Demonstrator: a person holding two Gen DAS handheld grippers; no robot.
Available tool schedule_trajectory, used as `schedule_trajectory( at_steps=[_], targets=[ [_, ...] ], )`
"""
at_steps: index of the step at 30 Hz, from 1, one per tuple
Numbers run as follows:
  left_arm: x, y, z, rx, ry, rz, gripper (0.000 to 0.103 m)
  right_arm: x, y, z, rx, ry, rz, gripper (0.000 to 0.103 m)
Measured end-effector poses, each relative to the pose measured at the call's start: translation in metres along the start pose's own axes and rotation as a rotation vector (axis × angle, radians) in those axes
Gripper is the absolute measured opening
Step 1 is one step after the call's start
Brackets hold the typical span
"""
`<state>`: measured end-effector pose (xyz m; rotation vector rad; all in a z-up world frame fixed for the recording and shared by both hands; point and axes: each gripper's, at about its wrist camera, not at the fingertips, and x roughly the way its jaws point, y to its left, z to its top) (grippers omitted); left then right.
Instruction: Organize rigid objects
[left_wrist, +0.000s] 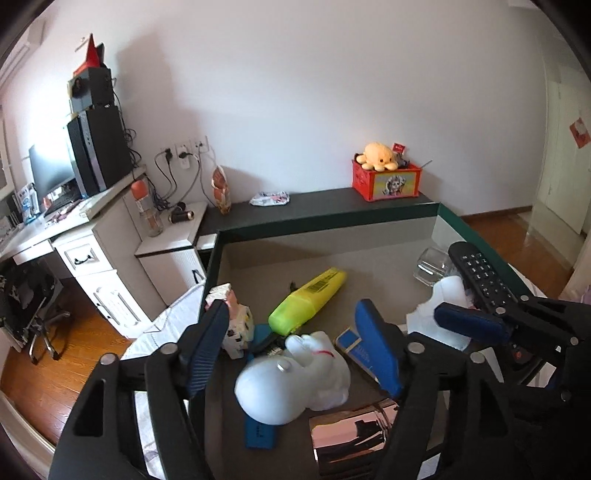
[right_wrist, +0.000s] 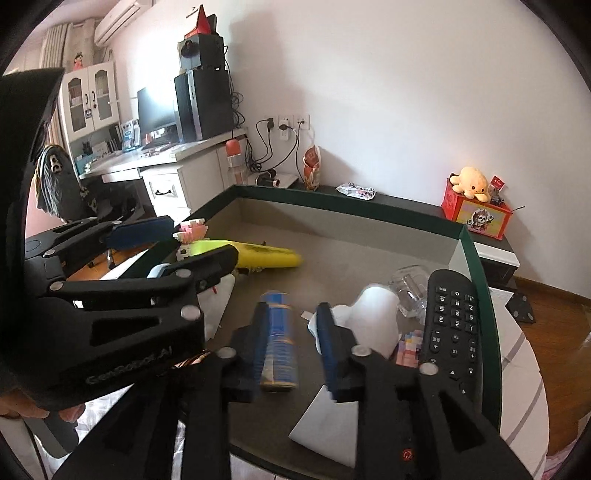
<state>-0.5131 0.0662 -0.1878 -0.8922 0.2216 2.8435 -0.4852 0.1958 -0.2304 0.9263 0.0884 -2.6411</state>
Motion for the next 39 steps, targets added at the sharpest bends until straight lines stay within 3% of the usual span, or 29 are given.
schedule_trajectory(
  at_steps=[2,4,7,8,10,14,18,21,28,39],
  targets=[
    [-0.002,0.001,0.0,-0.003,-0.002,-0.009,0.091,0.001,0.0,-0.001,0.005,-0.002,0.002,0.041],
    [-0.004,0.001,0.0,-0.001,-0.01,-0.01,0.093,0.0,0.001,-0.001,0.005,-0.007,0.009,0.054],
    [-0.008,0.001,0.001,-0.003,-0.027,0.001,0.102,-0.002,0.003,0.0,0.0,-0.015,0.008,0.06],
    [-0.01,0.002,0.002,-0.007,-0.032,-0.001,0.103,-0.002,0.002,0.0,0.001,-0.018,0.006,0.064],
    [-0.013,0.004,0.003,-0.024,-0.037,-0.01,0.103,-0.006,0.002,0.002,-0.002,-0.025,-0.016,0.082],
    [-0.024,0.008,0.002,-0.069,-0.038,-0.041,0.103,-0.021,0.007,0.006,-0.034,-0.046,-0.045,0.084],
    [-0.053,0.008,-0.004,-0.065,-0.065,-0.03,0.103,-0.043,0.013,0.002,-0.054,-0.081,-0.115,0.103],
    [-0.077,0.011,-0.008,-0.085,-0.09,-0.043,0.103,-0.062,0.015,0.002,-0.053,-0.095,-0.13,0.103],
    [-0.122,0.022,-0.015,-0.093,-0.119,0.002,0.103,-0.111,0.013,-0.002,-0.026,-0.129,-0.22,0.103],
    [-0.172,0.019,-0.038,-0.073,-0.102,0.003,0.103,-0.174,0.034,-0.018,0.022,-0.175,-0.186,0.103]
  ],
)
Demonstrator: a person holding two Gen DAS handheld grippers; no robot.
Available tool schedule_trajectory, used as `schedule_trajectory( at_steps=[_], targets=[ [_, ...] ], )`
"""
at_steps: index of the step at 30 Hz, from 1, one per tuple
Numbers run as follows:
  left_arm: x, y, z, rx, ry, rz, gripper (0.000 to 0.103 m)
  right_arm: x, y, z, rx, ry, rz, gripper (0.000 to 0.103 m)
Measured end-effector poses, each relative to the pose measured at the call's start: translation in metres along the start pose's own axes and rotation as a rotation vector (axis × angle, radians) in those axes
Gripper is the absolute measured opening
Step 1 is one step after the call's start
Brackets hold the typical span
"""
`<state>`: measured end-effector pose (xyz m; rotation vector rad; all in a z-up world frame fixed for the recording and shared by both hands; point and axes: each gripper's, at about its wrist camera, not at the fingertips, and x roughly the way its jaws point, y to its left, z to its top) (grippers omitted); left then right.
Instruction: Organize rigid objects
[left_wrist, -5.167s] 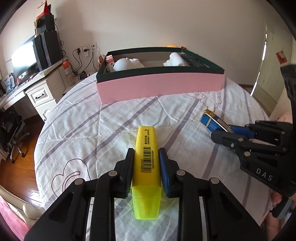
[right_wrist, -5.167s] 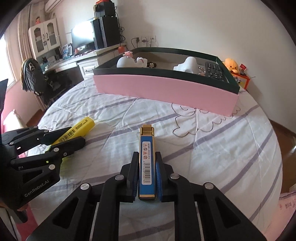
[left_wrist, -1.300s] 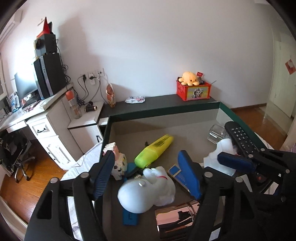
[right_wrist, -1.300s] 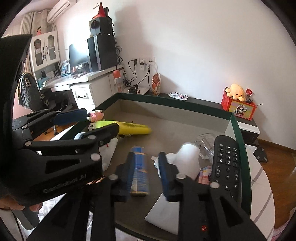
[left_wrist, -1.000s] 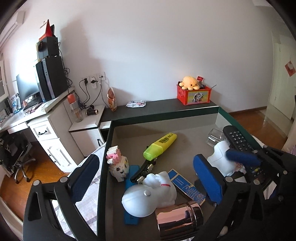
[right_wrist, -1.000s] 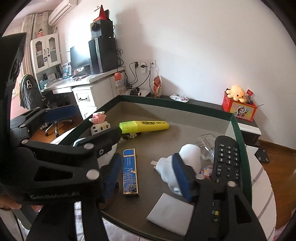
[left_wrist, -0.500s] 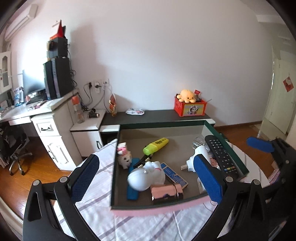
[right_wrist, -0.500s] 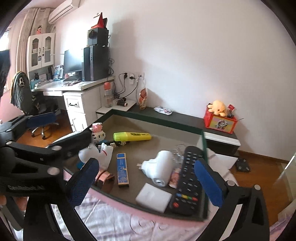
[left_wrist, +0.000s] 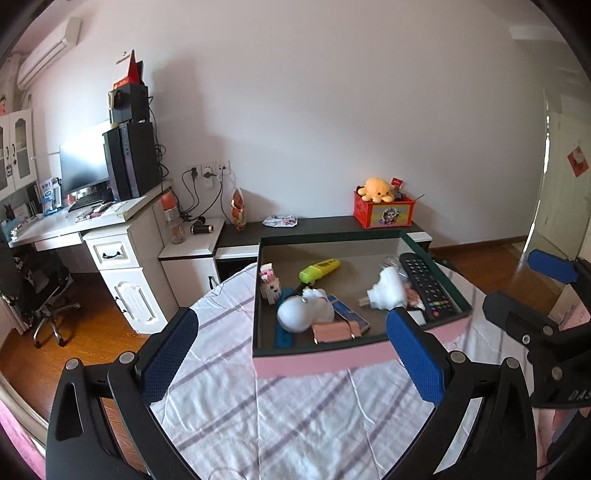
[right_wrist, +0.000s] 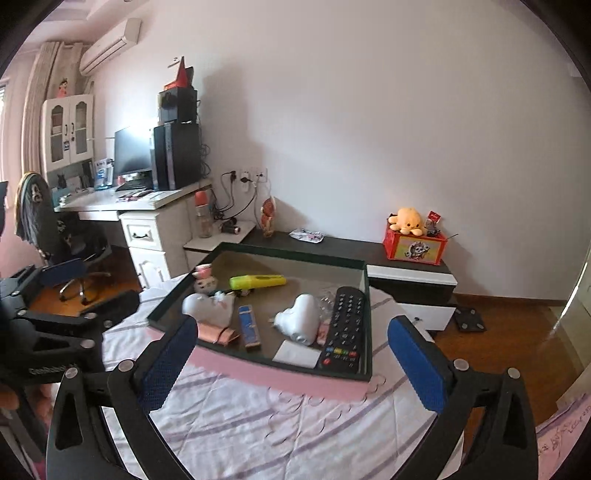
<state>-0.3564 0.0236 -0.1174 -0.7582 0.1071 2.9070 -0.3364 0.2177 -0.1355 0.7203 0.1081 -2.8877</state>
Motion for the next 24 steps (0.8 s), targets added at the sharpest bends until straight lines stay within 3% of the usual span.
schedule_trajectory(
  at_steps=[7,14,24],
  targets=[
    [-0.039,-0.011,-0.011,0.022,-0.024,-0.024,0.103,-0.033,0.011,-0.01,-0.004,-0.01,-0.001,0.103],
    [-0.091,-0.015,-0.016,0.036,-0.082,0.003,0.103,-0.075,0.016,-0.017,0.012,-0.051,-0.006,0.103],
    [-0.192,-0.018,-0.016,0.038,-0.254,0.034,0.103,-0.164,0.033,-0.013,-0.004,-0.195,-0.015,0.103]
  ],
)
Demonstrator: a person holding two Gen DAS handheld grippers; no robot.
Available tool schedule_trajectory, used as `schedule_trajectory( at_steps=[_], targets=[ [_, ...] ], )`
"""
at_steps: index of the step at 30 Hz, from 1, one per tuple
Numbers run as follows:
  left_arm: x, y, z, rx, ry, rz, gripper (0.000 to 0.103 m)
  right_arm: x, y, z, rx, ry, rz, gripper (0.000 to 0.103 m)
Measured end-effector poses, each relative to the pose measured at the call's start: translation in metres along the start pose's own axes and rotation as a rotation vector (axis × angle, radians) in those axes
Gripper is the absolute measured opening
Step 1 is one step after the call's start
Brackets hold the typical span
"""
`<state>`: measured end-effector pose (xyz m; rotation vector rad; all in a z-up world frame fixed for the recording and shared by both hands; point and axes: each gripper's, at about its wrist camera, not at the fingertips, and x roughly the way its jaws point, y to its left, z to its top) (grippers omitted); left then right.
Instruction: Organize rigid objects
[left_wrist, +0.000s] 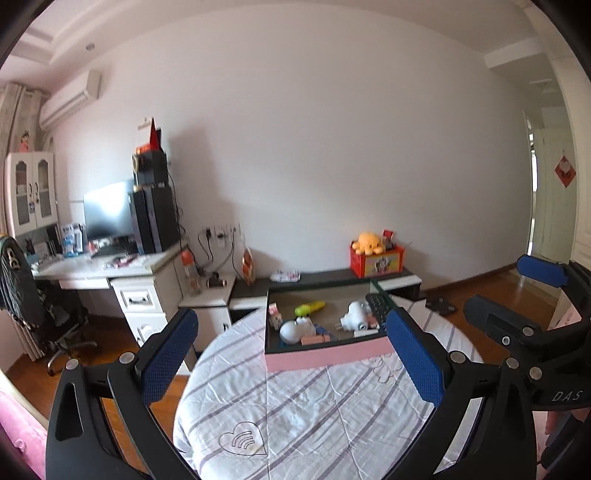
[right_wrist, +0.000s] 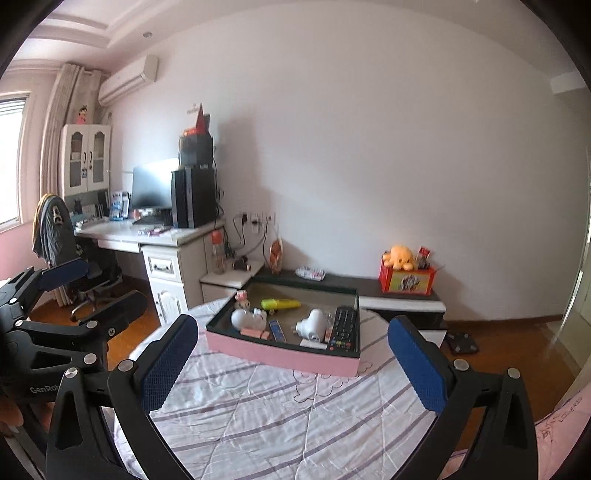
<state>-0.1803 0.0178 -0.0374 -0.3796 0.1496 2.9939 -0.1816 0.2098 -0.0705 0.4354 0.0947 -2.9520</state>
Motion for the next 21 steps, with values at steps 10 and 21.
schedule_trajectory(
  at_steps=[10,21],
  targets=[
    [-0.064,0.0,0.017,-0.005,-0.089,0.016,0.103,-0.069,0.014,0.017,-0.02,-0.101,-0.013,0.103],
    [-0.113,0.003,0.037,-0.001,-0.201,0.049,0.103,-0.116,0.032,0.036,-0.042,-0.197,-0.038,0.103]
  ],
)
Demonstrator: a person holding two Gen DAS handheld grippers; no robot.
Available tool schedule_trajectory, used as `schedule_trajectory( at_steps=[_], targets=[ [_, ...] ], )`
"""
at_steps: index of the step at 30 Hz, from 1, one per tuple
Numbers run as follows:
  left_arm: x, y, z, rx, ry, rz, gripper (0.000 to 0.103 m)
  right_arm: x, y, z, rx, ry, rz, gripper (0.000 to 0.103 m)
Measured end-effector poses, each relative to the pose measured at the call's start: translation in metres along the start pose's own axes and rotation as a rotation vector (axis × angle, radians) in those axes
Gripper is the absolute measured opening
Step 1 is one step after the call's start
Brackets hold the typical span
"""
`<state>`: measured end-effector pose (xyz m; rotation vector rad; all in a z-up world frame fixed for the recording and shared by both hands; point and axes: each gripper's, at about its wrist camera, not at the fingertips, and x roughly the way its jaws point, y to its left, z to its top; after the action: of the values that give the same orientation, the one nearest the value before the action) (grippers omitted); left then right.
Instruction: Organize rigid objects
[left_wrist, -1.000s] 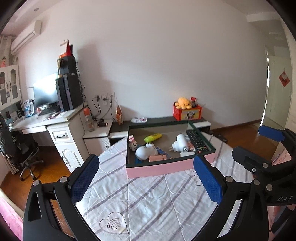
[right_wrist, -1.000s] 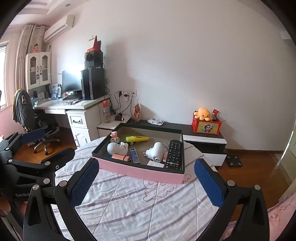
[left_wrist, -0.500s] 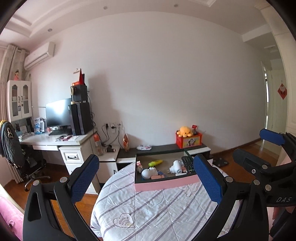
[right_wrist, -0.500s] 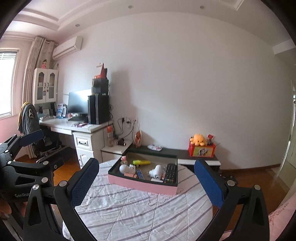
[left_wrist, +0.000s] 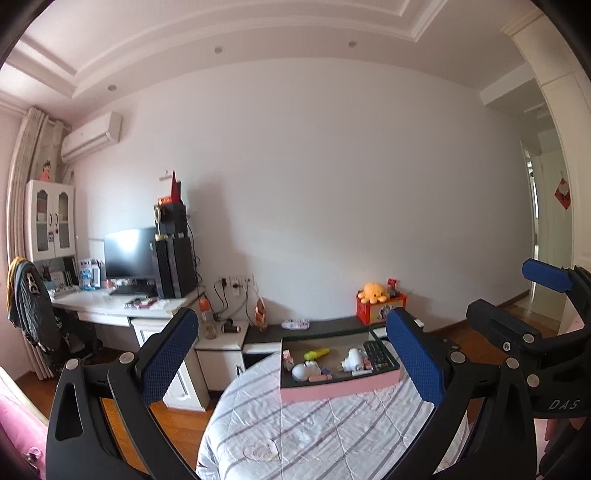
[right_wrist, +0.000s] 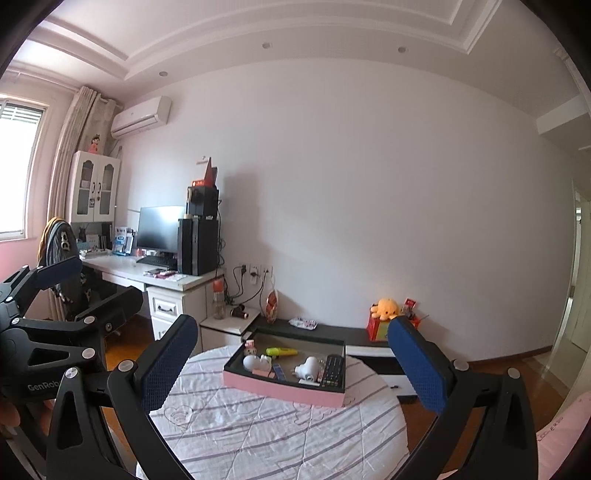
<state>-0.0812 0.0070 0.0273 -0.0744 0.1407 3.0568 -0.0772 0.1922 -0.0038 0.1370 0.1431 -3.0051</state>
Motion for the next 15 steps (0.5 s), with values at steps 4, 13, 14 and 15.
schedule_trajectory(
  at_steps=[4,13,14,15],
  targets=[
    [-0.011,0.002,0.005,-0.002,-0.036,0.005,0.103,-0.009,0.004,0.006,-0.009,-0.021,-0.002,0.103],
    [-0.021,0.006,0.011,-0.018,-0.07,0.007,0.103,-0.02,0.008,0.012,-0.021,-0.054,-0.01,0.103],
    [-0.021,0.006,0.011,-0.018,-0.071,0.01,0.103,-0.02,0.008,0.012,-0.021,-0.054,-0.01,0.103],
    [-0.021,0.006,0.011,-0.016,-0.071,0.013,0.103,-0.02,0.008,0.012,-0.021,-0.055,-0.011,0.103]
  ],
)
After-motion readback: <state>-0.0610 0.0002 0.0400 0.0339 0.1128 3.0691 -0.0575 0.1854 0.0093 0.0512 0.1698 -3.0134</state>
